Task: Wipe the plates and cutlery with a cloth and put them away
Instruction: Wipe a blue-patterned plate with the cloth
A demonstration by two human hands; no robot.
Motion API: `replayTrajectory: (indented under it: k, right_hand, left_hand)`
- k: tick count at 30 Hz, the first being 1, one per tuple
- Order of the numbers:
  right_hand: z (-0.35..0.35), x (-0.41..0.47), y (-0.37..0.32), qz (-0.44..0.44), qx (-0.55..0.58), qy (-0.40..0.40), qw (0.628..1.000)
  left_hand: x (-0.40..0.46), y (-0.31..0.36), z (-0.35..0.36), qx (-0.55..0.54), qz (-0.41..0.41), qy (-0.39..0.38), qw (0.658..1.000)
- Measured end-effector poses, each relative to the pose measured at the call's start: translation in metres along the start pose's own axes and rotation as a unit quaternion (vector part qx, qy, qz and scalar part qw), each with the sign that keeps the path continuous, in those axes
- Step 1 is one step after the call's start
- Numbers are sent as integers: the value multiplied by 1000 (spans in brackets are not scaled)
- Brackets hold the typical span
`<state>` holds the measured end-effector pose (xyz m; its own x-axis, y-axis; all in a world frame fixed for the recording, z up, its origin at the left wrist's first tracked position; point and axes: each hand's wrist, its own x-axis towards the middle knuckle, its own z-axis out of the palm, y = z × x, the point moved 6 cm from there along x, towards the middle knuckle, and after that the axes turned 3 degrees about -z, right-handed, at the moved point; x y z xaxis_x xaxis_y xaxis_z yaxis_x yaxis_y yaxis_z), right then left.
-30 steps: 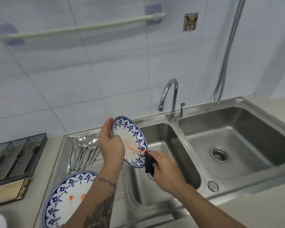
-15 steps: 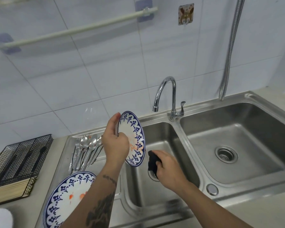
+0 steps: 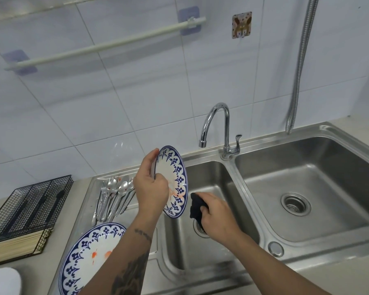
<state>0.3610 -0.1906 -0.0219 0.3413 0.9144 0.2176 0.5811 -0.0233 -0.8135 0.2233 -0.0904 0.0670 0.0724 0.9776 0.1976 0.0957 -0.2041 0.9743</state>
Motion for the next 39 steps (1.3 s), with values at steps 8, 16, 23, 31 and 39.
replayTrajectory:
  k: [8,16,23,31,39]
  right_hand:
    - [7,5,-35,-44,13,22,999]
    - [14,28,-63,-52,-264,-99,958]
    - [65,-10,-94,-49,-330,-282,900]
    - [91,47,-108,-69,-414,-183,889]
    - [90,17,-127,-42,-372,-243,895]
  left_hand:
    - [0,-15,-15,-92,-84,58,991]
    - [4,-55,-49,-281,-275,36,919]
    - [12,-80,-82,-341,-291,6,894]
    - [31,-72,-89,-362,-274,-62,889]
    - [64,-63,-119,-372,-235,-62,896]
